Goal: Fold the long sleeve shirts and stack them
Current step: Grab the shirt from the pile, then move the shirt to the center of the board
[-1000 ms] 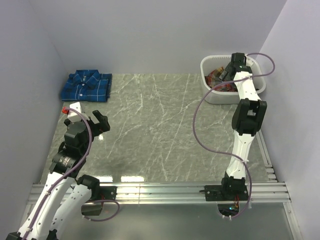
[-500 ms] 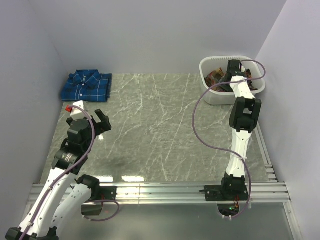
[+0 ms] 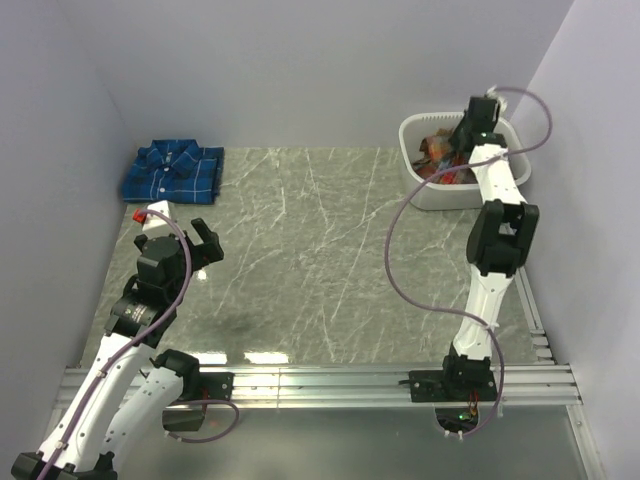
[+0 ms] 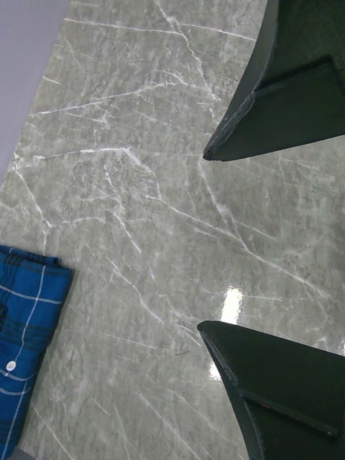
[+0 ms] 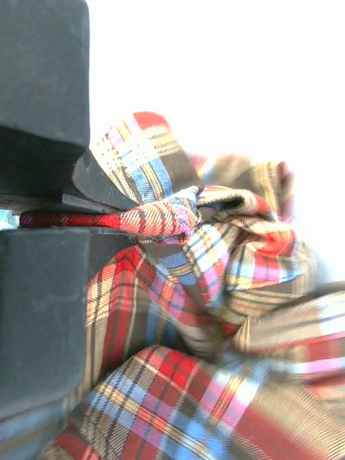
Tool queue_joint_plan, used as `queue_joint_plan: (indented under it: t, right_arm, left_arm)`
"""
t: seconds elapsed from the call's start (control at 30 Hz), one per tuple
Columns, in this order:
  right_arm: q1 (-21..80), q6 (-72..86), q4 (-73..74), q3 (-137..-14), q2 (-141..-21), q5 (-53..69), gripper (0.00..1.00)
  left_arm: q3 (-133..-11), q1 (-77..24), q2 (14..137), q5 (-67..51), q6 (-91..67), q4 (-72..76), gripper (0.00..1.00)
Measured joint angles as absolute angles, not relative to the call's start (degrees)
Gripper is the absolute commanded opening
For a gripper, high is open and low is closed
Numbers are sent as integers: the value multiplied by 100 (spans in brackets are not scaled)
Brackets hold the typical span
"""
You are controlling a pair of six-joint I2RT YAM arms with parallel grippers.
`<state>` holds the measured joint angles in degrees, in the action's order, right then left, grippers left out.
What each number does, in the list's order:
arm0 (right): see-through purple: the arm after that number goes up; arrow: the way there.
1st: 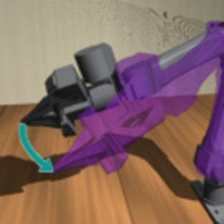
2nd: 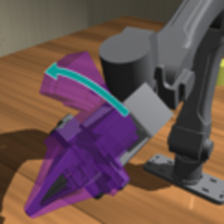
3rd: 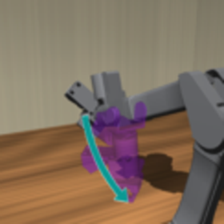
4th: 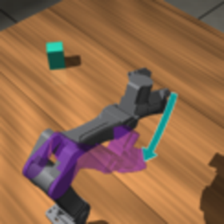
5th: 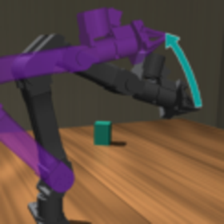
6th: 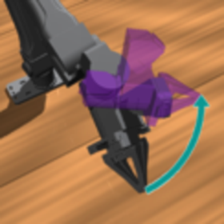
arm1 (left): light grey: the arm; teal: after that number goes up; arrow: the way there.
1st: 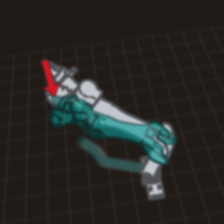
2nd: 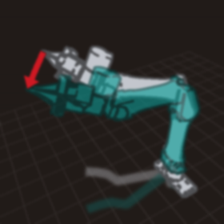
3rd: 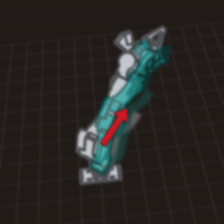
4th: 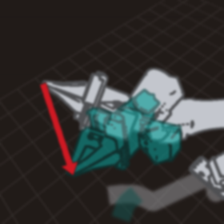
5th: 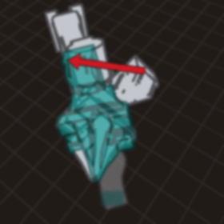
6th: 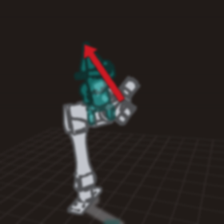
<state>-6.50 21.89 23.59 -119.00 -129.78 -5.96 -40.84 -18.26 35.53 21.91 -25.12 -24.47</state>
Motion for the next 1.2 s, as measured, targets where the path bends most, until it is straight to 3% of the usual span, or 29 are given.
queue_joint_plan:
  t: [0.3,0.5,0.83,1.2]
  right_arm:
    - [-250,1564,1151,-11773,-10628,-875,0]
    - [537,775,663,-12108,-9588,-506,0]
    - [2589,-174,303,-12460,-8956,845,0]
    - [4045,825,-622,-11824,-8921,1831,0]
  left_arm:
    - [-4084,-1826,3527,2200,-2515,-2447,99]
    - [-4082,-1826,3415,2239,-2515,-2449,99]
    - [-4071,-1826,3050,2390,-2521,-2460,99]
    - [-4049,-1826,2679,2596,-2565,-2469,99]
